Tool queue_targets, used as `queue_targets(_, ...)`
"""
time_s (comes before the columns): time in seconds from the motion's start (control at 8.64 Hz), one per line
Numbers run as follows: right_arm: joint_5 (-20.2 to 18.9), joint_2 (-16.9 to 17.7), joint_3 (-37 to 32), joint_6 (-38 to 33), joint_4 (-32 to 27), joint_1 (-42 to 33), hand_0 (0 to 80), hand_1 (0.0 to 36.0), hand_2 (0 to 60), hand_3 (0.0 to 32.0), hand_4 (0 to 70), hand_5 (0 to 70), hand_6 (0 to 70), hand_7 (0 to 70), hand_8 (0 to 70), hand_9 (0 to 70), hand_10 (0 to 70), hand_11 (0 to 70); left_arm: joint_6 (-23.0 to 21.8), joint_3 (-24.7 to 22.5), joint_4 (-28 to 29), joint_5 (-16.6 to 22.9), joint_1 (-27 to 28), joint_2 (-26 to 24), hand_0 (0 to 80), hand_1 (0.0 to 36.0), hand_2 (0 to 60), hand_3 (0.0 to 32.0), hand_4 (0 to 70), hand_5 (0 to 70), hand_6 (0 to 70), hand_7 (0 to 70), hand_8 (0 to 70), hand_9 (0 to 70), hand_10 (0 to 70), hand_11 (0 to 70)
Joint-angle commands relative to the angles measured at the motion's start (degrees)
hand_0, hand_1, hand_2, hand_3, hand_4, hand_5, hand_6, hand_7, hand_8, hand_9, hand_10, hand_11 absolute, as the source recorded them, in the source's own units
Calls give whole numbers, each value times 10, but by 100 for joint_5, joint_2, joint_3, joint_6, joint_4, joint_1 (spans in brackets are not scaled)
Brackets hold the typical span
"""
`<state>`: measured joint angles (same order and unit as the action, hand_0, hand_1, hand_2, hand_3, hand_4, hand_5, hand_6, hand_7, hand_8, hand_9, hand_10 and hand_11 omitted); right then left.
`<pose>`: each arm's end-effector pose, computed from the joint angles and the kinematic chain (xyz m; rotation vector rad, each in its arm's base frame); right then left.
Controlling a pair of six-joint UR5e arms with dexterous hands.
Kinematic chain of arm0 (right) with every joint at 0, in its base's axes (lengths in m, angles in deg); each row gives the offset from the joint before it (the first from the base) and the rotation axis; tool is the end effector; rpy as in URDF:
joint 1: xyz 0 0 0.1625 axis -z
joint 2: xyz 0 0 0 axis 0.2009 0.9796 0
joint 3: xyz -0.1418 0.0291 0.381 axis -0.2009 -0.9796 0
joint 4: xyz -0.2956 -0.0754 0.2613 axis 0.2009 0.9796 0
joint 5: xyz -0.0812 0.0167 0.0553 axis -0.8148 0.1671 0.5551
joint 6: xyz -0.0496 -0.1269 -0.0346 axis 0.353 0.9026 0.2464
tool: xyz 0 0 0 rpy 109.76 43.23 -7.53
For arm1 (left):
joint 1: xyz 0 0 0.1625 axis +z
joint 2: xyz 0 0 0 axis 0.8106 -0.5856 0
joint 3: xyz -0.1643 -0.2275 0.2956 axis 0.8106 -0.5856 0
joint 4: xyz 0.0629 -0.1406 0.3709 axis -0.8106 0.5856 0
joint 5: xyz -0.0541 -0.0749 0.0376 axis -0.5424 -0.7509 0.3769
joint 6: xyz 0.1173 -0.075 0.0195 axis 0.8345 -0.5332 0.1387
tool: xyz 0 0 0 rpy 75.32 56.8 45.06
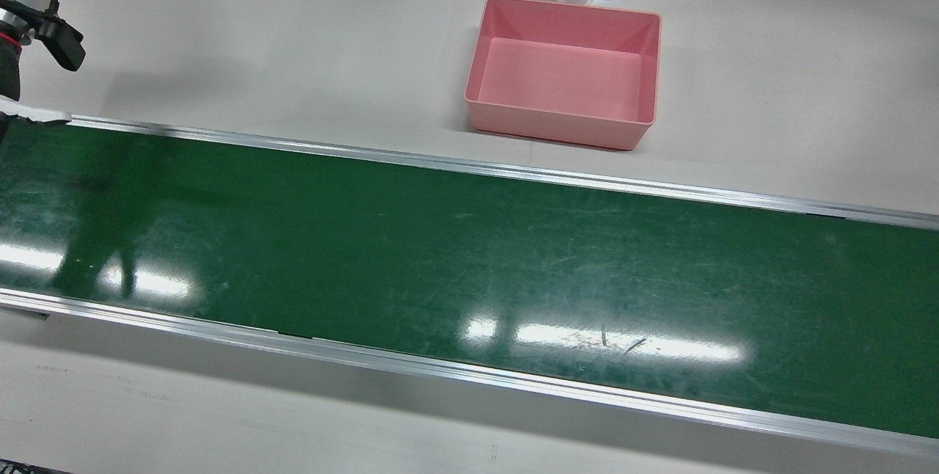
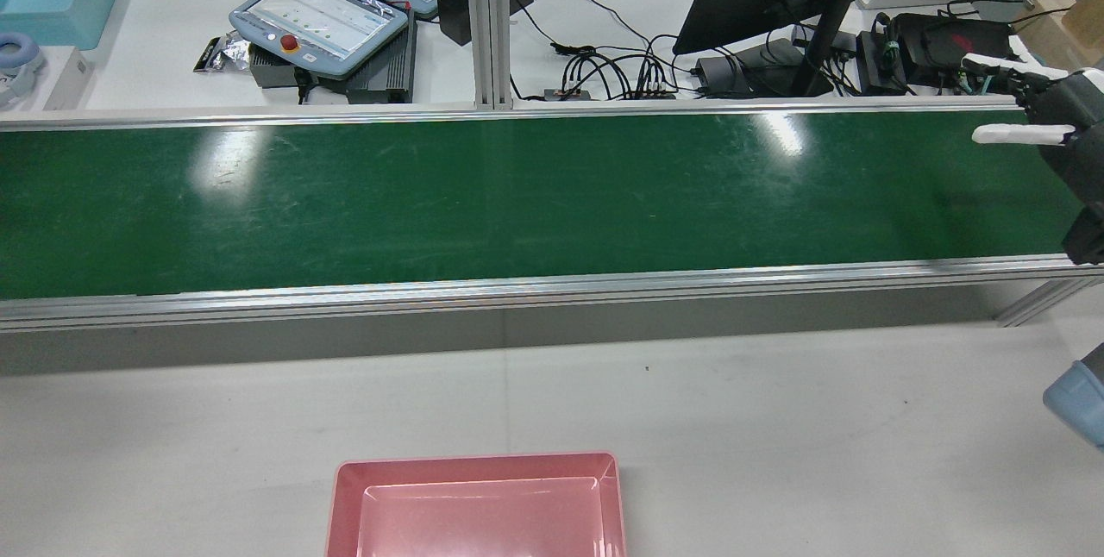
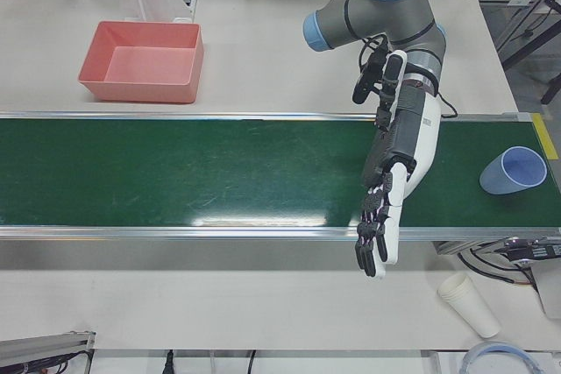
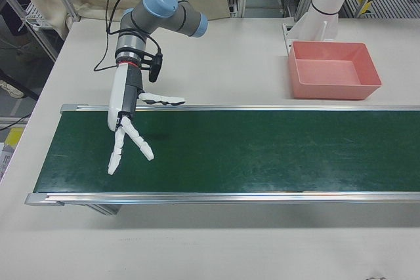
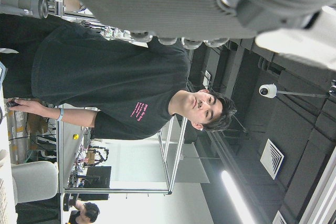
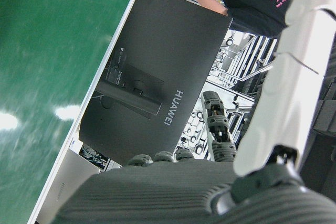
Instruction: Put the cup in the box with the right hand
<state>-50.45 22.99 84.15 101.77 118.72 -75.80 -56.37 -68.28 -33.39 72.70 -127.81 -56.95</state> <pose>-0.0380 -0.5075 0.5580 0.3268 -1.9734 1.9904 0.0232 -0.6286 0.4427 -0.2820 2.6042 -1.7110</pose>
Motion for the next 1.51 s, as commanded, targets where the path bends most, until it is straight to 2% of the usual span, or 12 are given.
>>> queue_targets(0.0,0,0,-7,0,-3,5,506,152,82,0,79,43,16,10,0,0,0,0,0,2,2,-2,0,0,0,0,0,0,0,0,0,0,0,0,0,0)
queue_targets(0.12,0,0,-7,0,-3,5,515,134,26,0,101,43,16,11,0,0,0,0,-9,2,3,-2,0,0,0,0,0,0,0,0,0,0,0,0,0,0)
queue_targets(0.23,0,-17,2,0,-12,5,500,161,110,0,67,43,17,13,0,0,0,0,0,2,3,-2,0,0,0,0,0,0,0,0,0,0,0,0,0,0)
queue_targets(0.35,-9,0,-15,0,-178,14,514,134,28,0,102,43,17,12,0,0,0,0,0,2,3,-2,0,0,0,0,0,0,0,0,0,0,0,0,0,0)
queue_targets(0.46,-17,0,-163,52,-614,31,514,134,28,0,100,43,17,11,0,0,0,0,0,2,3,7,0,0,0,0,0,0,0,0,0,0,0,0,0,0)
queue_targets(0.58,-17,0,-417,52,-775,75,509,89,0,0,95,37,11,0,0,0,0,0,0,2,3,-2,0,0,0,0,0,0,0,0,0,0,0,0,0,0)
queue_targets(0.69,-17,0,-515,61,-803,66,483,85,32,0,69,31,5,0,0,0,0,0,0,2,3,7,0,0,0,0,0,0,0,0,0,0,0,0,0,0)
queue_targets(0.81,-17,-26,-534,87,-803,84,497,73,0,0,83,32,2,0,0,0,0,0,0,-7,3,-2,0,0,0,0,0,0,0,0,0,0,0,0,0,0)
queue_targets(0.93,-17,-174,-630,96,-803,58,485,100,46,0,48,32,0,0,0,0,0,0,0,-7,-6,-2,0,0,0,0,0,0,0,0,0,0,0,0,0,0)
queue_targets(1.04,-26,-315,-779,96,-803,32,487,103,48,0,43,33,0,0,0,0,0,0,0,-7,-6,-2,0,0,0,0,0,0,0,0,0,0,0,0,0,0)
queue_targets(1.16,-26,-430,-945,79,-803,-30,499,79,0,6,54,33,0,0,0,0,0,0,0,2,-6,7,0,0,0,0,0,0,0,0,0,0,0,0,0,0)
queue_targets(1.39,-96,-658,-1157,79,-812,-100,497,92,17,62,31,35,0,0,0,0,0,0,0,-7,-6,-2,0,0,0,0,0,0,0,0,0,0,0,0,0,0)
